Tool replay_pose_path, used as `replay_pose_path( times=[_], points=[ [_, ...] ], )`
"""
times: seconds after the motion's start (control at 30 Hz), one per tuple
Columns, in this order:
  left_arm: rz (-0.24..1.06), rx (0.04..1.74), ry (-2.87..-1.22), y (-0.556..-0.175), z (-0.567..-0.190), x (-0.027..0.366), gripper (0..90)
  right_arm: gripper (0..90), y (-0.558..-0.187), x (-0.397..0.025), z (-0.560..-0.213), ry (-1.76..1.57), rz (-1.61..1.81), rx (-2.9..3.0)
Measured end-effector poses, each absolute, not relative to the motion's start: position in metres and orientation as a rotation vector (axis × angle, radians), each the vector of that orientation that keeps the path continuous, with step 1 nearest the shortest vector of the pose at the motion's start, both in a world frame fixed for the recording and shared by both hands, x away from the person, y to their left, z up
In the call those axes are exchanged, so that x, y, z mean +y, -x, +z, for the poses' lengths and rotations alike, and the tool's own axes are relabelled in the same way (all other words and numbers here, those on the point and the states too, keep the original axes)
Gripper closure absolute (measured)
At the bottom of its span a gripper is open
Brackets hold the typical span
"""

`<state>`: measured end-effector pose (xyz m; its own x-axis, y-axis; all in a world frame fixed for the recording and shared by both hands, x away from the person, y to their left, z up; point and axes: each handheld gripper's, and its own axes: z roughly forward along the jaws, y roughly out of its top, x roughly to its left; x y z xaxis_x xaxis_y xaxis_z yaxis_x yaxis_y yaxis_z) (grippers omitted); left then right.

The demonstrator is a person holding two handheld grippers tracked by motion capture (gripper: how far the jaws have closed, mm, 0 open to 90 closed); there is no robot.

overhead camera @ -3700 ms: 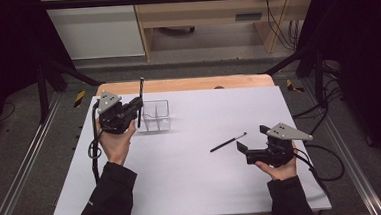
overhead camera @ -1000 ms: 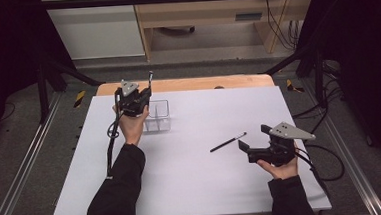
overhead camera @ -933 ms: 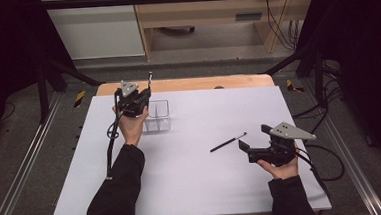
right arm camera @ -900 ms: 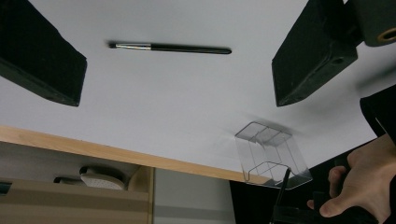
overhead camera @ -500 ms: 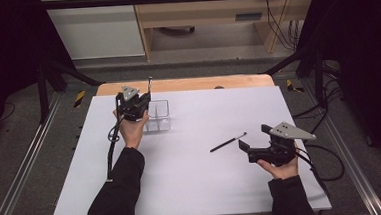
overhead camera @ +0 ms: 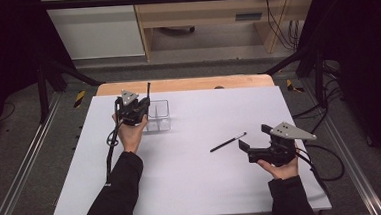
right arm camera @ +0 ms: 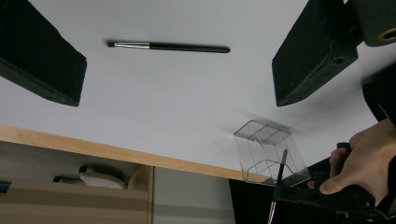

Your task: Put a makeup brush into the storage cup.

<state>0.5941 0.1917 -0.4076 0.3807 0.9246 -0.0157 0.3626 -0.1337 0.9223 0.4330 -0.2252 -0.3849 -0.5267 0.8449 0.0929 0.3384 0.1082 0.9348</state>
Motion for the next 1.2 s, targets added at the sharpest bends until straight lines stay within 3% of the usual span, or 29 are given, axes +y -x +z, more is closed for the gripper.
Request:
replay_pose_path(
  times=[0.17, 0.47, 0.77, 1.2],
  points=[
    [0.735, 1.148, -1.710, -0.591, -0.410, 0.194, 82.5, 3.6, -0.433, -0.225, -0.385, -1.148, 1.418, 1.921],
    [0.720, 1.147, -1.677, -0.580, -0.406, 0.205, 66.2, 3.6, -0.432, -0.225, -0.384, -1.151, 1.423, 1.913],
    [0.670, 1.091, -1.701, -0.559, -0.393, 0.212, 43.3, 3.7, -0.432, -0.224, -0.383, -1.148, 1.423, 1.915],
    [0.586, 0.979, -1.729, -0.520, -0.378, 0.224, 23.7, 3.5, -0.432, -0.222, -0.382, -1.141, 1.415, 1.922]
  ],
)
